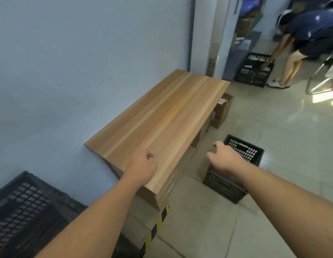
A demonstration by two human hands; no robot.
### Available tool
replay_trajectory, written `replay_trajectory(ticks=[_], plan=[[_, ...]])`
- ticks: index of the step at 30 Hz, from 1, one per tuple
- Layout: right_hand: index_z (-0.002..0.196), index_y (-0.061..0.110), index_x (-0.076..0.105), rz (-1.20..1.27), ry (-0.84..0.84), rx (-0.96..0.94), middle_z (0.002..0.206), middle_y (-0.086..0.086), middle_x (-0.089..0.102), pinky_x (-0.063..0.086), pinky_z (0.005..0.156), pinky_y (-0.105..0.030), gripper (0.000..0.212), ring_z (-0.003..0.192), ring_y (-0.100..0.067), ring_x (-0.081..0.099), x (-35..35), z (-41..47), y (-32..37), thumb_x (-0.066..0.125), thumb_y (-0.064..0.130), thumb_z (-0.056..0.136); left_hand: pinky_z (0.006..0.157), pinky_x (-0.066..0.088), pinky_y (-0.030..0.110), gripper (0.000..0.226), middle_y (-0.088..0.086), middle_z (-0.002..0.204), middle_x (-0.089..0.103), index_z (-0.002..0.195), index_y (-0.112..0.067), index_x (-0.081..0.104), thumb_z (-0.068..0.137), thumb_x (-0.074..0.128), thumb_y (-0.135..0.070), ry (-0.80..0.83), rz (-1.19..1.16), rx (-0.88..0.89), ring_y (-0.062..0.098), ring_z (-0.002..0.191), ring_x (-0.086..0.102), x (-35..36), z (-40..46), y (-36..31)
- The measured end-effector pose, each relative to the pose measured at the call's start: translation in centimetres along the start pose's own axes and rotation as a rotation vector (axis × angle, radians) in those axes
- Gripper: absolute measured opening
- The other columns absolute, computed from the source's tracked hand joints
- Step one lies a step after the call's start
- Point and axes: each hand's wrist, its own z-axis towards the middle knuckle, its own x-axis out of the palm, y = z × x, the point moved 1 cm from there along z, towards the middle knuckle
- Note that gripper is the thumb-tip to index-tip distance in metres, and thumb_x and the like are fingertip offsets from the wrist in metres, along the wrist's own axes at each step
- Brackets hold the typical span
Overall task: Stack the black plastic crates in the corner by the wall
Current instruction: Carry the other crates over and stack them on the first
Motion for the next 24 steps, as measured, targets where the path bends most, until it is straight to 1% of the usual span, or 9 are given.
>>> replay_trajectory(ticks=[2, 6, 9, 10, 12, 14, 16, 19, 24], plan=[[0.151, 0.014, 0.037, 0.025, -0.025, 0.069, 0.144, -0.019, 0.053, 0.050, 0.100, -0.045, 0.061, 0.124, -0.040, 0.057, -1.8, 0.6, -3.1, 0.048, 0.042, 0.097, 0.060, 0.044, 0.026, 0.035, -0.001, 0.118, 0.057, 0.136, -0.016, 0.060, 0.101, 0.055, -0.020, 0.035, 0.017, 0.037, 0.010, 0.078, 0.056, 1.8, 1.0, -3.1], [0.147, 0.012, 0.041, 0.078, -0.050, 0.183, 0.143, -0.019, 0.055, 0.048, 0.103, -0.044, 0.060, 0.125, -0.040, 0.056, -4.3, 2.5, -8.4, 0.050, 0.040, 0.095, 0.063, 0.049, 0.027, 0.039, 0.005, 0.139, 0.056, 0.140, -0.016, 0.058, 0.102, 0.052, -0.020, 0.100, 0.073, 0.101, 0.015, 0.086, 0.060, 4.9, 3.8, -8.6], [0.144, 0.011, 0.043, 0.106, -0.087, 0.259, 0.139, -0.022, 0.055, 0.049, 0.103, -0.042, 0.056, 0.123, -0.042, 0.057, -5.8, 4.2, -11.0, 0.050, 0.038, 0.095, 0.057, 0.044, 0.021, 0.039, 0.005, 0.143, 0.056, 0.141, -0.016, 0.059, 0.103, 0.052, -0.022, 0.136, 0.111, 0.158, 0.008, 0.080, 0.058, 6.9, 6.9, -11.9], [0.142, 0.012, 0.044, 0.112, -0.105, 0.284, 0.138, -0.022, 0.056, 0.049, 0.102, -0.043, 0.055, 0.121, -0.043, 0.058, -6.4, 4.9, -11.7, 0.050, 0.038, 0.094, 0.061, 0.047, 0.023, 0.039, 0.006, 0.143, 0.056, 0.141, -0.016, 0.059, 0.103, 0.052, -0.023, 0.149, 0.118, 0.180, 0.010, 0.084, 0.059, 7.5, 8.0, -13.0], [0.140, 0.013, 0.046, 0.118, -0.138, 0.338, 0.137, -0.022, 0.055, 0.050, 0.102, -0.044, 0.055, 0.121, -0.043, 0.057, -7.5, 6.5, -12.8, 0.050, 0.039, 0.093, 0.078, 0.054, 0.031, 0.038, 0.006, 0.140, 0.059, 0.138, -0.016, 0.061, 0.102, 0.053, -0.024, 0.174, 0.148, 0.228, 0.019, 0.099, 0.064, 8.5, 10.6, -15.0], [0.144, 0.014, 0.043, 0.131, -0.162, 0.398, 0.140, -0.023, 0.053, 0.049, 0.102, -0.044, 0.058, 0.124, -0.043, 0.055, -8.7, 8.2, -13.9, 0.050, 0.038, 0.092, 0.088, 0.050, 0.031, 0.036, 0.006, 0.137, 0.061, 0.136, -0.016, 0.062, 0.101, 0.054, -0.025, 0.204, 0.162, 0.265, 0.021, 0.106, 0.060, 9.5, 13.3, -17.0], [0.146, 0.014, 0.041, 0.146, -0.176, 0.448, 0.142, -0.022, 0.050, 0.048, 0.103, -0.044, 0.059, 0.126, -0.044, 0.053, -9.6, 9.7, -14.7, 0.050, 0.037, 0.093, 0.088, 0.046, 0.029, 0.036, 0.007, 0.137, 0.062, 0.136, -0.015, 0.062, 0.103, 0.054, -0.024, 0.221, 0.148, 0.285, 0.021, 0.109, 0.059, 10.1, 16.0, -18.9], [0.148, 0.013, 0.042, 0.161, -0.198, 0.493, 0.145, -0.022, 0.050, 0.046, 0.107, -0.043, 0.059, 0.129, -0.042, 0.052, -10.7, 11.7, -16.0, 0.050, 0.038, 0.095, 0.093, 0.049, 0.032, 0.037, 0.008, 0.136, 0.062, 0.137, -0.013, 0.063, 0.103, 0.055, -0.026, 0.229, 0.145, 0.309, 0.027, 0.119, 0.062, 11.1, 19.7, -21.7], [0.147, 0.012, 0.042, 0.178, -0.169, 0.577, 0.148, -0.023, 0.045, 0.043, 0.110, -0.042, 0.058, 0.132, -0.043, 0.049, -11.0, 14.5, -19.0, 0.051, 0.036, 0.096, 0.082, 0.044, 0.030, 0.036, 0.003, 0.128, 0.064, 0.137, -0.015, 0.062, 0.105, 0.056, -0.030, 0.281, 0.183, 0.345, 0.017, 0.100, 0.056, 14.5, 24.4, -25.3]])
